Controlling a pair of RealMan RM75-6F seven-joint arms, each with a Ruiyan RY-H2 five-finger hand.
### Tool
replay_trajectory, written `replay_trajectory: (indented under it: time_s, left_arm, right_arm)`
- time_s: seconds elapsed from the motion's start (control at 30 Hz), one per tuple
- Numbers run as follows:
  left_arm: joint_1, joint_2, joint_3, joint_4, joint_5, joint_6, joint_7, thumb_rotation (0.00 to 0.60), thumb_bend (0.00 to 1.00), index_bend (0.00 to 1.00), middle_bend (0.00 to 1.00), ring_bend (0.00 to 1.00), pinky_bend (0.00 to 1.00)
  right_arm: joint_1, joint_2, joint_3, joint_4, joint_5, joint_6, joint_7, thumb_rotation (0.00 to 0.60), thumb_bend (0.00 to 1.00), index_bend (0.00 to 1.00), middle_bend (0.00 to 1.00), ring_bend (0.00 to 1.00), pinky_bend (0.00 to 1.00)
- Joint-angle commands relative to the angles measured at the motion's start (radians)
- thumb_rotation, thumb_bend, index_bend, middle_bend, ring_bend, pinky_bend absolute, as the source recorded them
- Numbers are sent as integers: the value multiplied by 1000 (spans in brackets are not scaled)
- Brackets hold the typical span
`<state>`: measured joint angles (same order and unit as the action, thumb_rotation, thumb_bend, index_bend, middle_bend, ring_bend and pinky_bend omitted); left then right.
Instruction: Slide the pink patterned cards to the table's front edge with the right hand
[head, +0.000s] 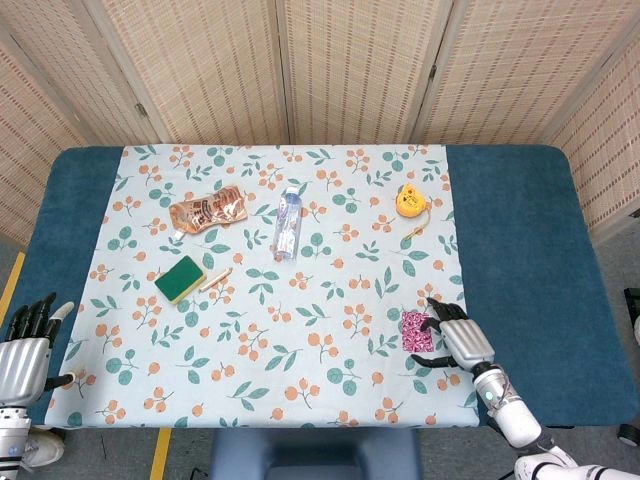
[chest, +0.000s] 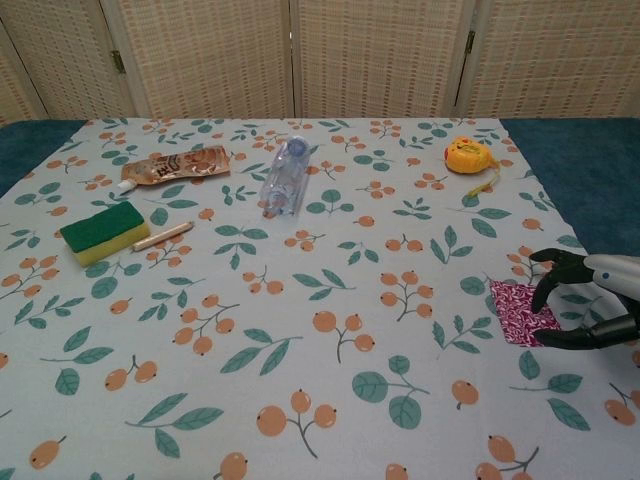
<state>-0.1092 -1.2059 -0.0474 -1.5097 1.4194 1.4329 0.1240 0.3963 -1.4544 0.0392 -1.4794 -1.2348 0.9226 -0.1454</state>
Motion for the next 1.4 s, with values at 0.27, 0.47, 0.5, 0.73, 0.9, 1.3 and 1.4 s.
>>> replay_trajectory:
  time_s: [0.27, 0.47, 0.5, 0.73, 0.9, 1.3, 1.4]
  left_arm:
    - [0, -5, 2, 7, -2, -6, -5, 600, 212, 166, 0, 24, 0]
    - [2, -7, 3, 12, -2, -6, -8, 600, 212, 166, 0, 24, 0]
    - [3, -7, 3, 13, -3, -6, -8, 600, 212, 166, 0, 24, 0]
    - [4, -9, 5, 13, -2, -8, -9, 600, 212, 166, 0, 24, 0]
    - [5, -9, 5, 10, 0, -6, -7, 600, 212, 166, 0, 24, 0]
    - [6, -5, 6, -5, 7, 1, 7, 600, 212, 166, 0, 24, 0]
    - [8, -4, 6, -6, 7, 4, 8, 600, 212, 166, 0, 24, 0]
  right_arm:
    - [25, -29, 11, 3, -2, -2, -10, 252, 253, 338, 2, 0, 0]
    - [48, -52, 26, 0, -5, -3, -16, 251, 253, 339, 3, 0, 0]
    - [52, -55, 27, -1, -5, -4, -17, 252, 254, 338, 3, 0, 0]
    - [67, -53, 26, -18, -14, 0, -31, 248, 253, 338, 3, 0, 0]
    - [35, -8, 0, -36, -14, 33, -23, 248, 253, 338, 3, 0, 0]
    - [7, 8, -32, -2, -7, 28, 11, 247, 253, 339, 4, 0, 0]
    - [13, -3, -31, 7, -13, 21, 14, 247, 254, 339, 4, 0, 0]
